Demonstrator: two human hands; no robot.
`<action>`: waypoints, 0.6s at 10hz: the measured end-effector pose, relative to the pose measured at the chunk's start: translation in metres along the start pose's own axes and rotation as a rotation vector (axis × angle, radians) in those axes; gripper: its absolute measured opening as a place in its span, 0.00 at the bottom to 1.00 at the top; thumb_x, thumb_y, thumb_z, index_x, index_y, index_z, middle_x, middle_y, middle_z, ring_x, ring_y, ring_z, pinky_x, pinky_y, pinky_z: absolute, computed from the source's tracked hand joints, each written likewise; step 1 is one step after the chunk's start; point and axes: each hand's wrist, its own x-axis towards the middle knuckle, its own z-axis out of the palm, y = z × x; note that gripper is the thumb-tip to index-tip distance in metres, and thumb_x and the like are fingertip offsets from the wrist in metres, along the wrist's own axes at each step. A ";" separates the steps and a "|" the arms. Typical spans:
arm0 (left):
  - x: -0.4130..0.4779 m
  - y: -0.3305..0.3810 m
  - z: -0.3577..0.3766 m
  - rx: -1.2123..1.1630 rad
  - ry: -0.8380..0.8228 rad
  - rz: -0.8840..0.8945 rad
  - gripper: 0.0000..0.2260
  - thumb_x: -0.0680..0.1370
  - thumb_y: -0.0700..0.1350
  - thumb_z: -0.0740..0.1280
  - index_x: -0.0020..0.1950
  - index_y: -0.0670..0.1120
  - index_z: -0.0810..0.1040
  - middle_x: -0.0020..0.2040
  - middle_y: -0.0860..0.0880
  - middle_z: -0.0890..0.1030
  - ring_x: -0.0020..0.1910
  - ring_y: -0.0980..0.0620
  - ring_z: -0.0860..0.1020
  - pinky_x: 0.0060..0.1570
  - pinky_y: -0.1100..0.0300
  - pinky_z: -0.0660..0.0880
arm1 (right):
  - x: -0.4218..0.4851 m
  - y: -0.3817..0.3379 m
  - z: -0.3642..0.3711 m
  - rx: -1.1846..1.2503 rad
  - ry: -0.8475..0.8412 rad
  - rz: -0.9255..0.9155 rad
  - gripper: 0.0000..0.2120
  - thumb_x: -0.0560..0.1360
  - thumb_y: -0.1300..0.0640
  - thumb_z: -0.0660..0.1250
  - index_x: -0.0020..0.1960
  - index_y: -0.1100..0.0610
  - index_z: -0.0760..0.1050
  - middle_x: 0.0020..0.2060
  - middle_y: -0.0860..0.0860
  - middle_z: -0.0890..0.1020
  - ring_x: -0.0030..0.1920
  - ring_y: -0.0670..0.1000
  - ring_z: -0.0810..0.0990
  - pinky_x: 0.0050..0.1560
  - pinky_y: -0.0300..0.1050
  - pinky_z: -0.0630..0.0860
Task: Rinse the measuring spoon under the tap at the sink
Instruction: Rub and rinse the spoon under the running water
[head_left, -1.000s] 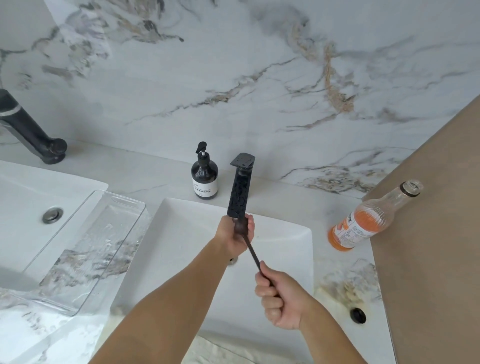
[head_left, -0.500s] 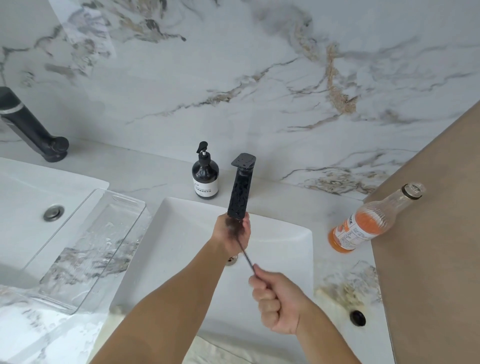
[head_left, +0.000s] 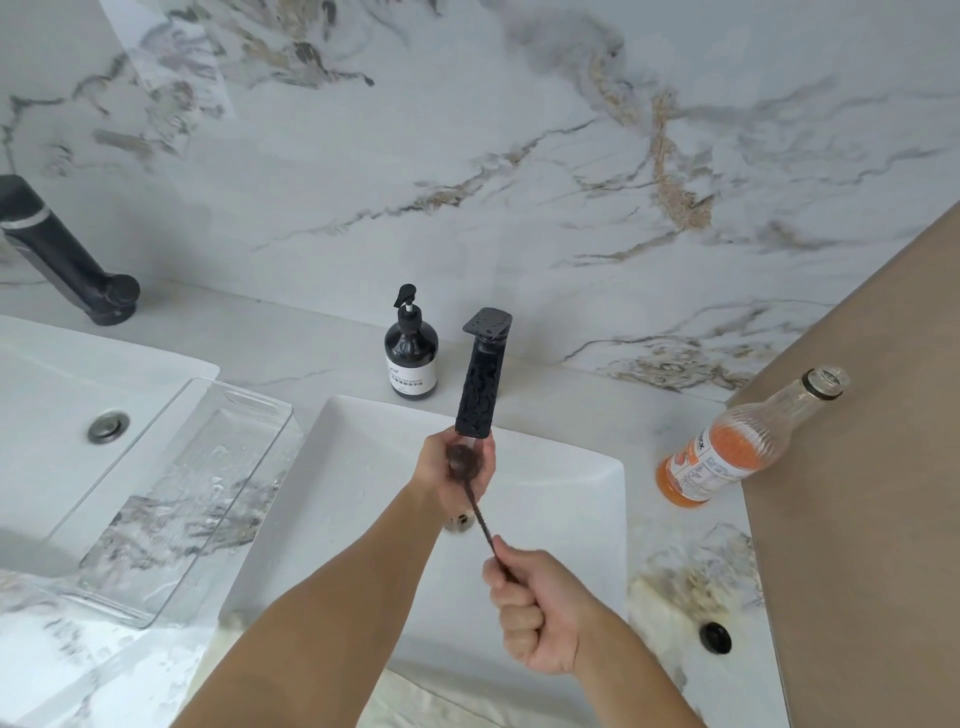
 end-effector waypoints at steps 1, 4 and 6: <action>0.002 -0.005 0.003 0.055 -0.041 0.002 0.08 0.71 0.39 0.65 0.43 0.37 0.82 0.41 0.43 0.85 0.35 0.44 0.83 0.37 0.55 0.82 | 0.004 0.011 -0.005 -0.847 0.531 -0.369 0.21 0.82 0.42 0.51 0.44 0.53 0.76 0.32 0.52 0.79 0.32 0.56 0.79 0.33 0.46 0.71; 0.004 -0.001 -0.004 0.105 -0.203 -0.065 0.36 0.78 0.66 0.54 0.69 0.37 0.73 0.66 0.38 0.79 0.62 0.40 0.80 0.57 0.49 0.78 | -0.002 0.009 0.000 0.113 -0.182 0.079 0.21 0.77 0.44 0.63 0.30 0.54 0.70 0.18 0.47 0.58 0.15 0.46 0.56 0.17 0.36 0.53; -0.001 -0.002 0.002 0.148 -0.214 -0.051 0.37 0.78 0.66 0.53 0.69 0.35 0.72 0.66 0.36 0.78 0.63 0.35 0.78 0.58 0.47 0.75 | -0.012 0.007 -0.019 -0.673 0.433 -0.360 0.24 0.83 0.43 0.47 0.47 0.55 0.77 0.39 0.53 0.82 0.42 0.57 0.81 0.40 0.47 0.73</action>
